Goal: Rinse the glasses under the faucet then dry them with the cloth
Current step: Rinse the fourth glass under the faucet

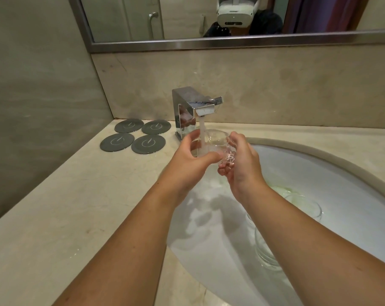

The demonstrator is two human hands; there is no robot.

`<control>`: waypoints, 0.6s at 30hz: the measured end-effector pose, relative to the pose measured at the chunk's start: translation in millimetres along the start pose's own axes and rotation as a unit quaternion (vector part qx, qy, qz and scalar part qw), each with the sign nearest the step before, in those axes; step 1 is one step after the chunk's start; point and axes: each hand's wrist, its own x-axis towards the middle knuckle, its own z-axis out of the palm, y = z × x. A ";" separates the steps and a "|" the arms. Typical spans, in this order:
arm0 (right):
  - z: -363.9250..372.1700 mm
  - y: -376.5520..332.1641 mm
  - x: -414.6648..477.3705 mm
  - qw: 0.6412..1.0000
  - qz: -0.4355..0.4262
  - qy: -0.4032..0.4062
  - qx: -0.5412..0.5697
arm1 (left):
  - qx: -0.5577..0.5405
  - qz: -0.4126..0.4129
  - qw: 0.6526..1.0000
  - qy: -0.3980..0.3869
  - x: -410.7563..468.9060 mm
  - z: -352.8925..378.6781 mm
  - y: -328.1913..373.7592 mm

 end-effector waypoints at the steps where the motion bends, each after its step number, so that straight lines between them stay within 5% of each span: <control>1: -0.6 0.8 1.1 1.000 -0.008 -0.002 -0.002 | 0.002 -0.006 1.000 -0.002 -0.3 0.5 0.6; 11: 0.1 2.6 2.8 0.999 -0.026 -0.024 -0.027 | 0.002 -0.038 0.999 0.039 -2.8 -0.1 4.8; 18: -2.5 4.3 4.6 0.997 0.050 -0.019 -0.048 | -0.010 -0.008 0.999 0.039 -0.1 -1.9 3.1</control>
